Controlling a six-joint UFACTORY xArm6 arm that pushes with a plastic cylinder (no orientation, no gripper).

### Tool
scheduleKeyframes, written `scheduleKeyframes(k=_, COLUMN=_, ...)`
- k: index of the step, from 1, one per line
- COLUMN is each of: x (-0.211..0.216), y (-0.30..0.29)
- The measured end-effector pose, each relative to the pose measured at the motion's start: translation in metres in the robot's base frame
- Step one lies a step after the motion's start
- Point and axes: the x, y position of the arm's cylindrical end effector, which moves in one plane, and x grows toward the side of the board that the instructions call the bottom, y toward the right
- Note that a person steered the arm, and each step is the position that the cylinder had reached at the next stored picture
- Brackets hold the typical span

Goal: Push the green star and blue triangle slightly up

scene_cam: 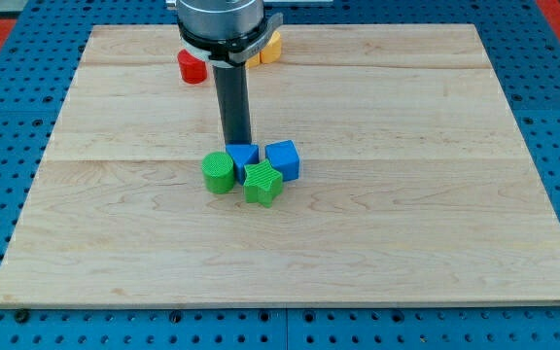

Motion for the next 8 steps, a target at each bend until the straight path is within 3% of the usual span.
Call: scheduleKeyframes(k=8, x=-0.016, y=0.0)
